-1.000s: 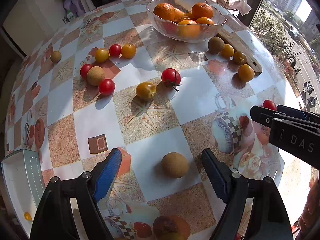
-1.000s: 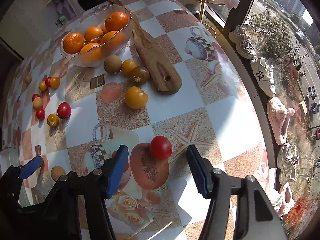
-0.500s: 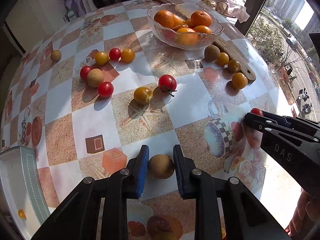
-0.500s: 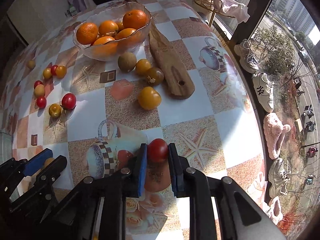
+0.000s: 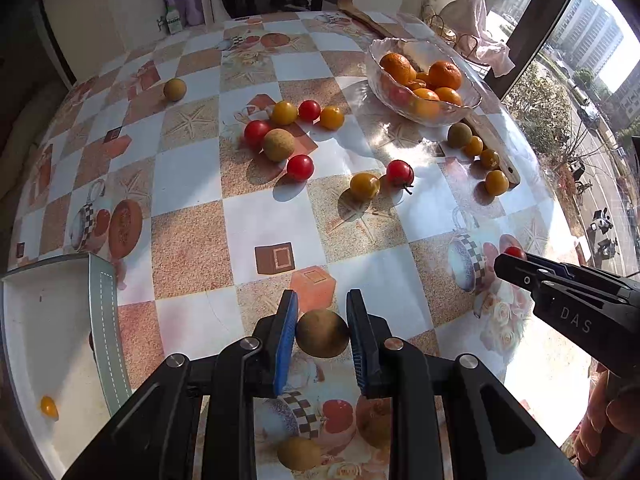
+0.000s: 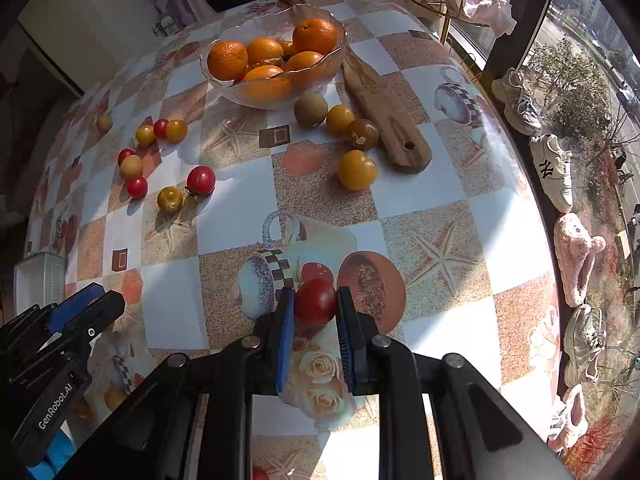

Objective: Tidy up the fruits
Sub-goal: 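Carry the brown fruit with the left tool while the right tool carries the red tomato to the tray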

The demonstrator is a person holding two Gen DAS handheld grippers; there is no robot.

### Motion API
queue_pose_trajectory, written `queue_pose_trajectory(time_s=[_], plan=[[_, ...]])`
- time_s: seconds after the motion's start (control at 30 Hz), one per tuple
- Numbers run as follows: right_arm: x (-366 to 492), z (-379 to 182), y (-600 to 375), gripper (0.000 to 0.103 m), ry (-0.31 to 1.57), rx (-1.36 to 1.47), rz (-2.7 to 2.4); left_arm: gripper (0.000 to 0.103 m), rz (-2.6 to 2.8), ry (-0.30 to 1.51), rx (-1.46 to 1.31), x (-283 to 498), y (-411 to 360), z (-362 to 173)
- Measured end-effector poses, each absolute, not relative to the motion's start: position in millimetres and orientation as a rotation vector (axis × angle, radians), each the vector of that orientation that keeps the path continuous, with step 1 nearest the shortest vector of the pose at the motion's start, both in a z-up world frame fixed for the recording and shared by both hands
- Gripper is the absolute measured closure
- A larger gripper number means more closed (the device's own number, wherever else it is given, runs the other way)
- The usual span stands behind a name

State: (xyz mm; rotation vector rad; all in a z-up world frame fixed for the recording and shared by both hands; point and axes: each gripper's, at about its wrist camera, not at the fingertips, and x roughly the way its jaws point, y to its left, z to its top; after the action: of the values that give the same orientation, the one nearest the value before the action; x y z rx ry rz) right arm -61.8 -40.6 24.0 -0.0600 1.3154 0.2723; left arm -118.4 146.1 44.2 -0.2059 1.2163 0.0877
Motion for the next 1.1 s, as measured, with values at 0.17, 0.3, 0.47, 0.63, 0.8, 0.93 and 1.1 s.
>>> queue_pose_trajectory(time_s=[0.17,0.3,0.47,0.63,0.8,0.93,1.1], plan=[[-70,30,-23,0.081,1.314,-0.069,0.314,0.076,0.123,1.209,-0.224,-133,166,50],[-76,34,-4,0.081,1.312,-0.087,0.347,0.076,0.151,1.2,-0.242,-144,184,53],[-84,39,25,0.081,1.306,-0.11,0.392,0.076,0.186,1.181,-0.271,-160,208,58],[-94,44,57,0.081,1.3,-0.137,0.447,0.076,0.229,1.16,-0.303,-180,234,65],[-105,49,94,0.081,1.295,-0.159,0.512,0.076,0.29,1.141,-0.331,-201,267,70],[-115,53,127,0.081,1.289,-0.178,0.567,0.076,0.344,1.131,-0.341,-217,294,71],[-129,59,170,0.081,1.282,-0.2,0.643,0.076,0.414,1.13,-0.351,-235,327,66]])
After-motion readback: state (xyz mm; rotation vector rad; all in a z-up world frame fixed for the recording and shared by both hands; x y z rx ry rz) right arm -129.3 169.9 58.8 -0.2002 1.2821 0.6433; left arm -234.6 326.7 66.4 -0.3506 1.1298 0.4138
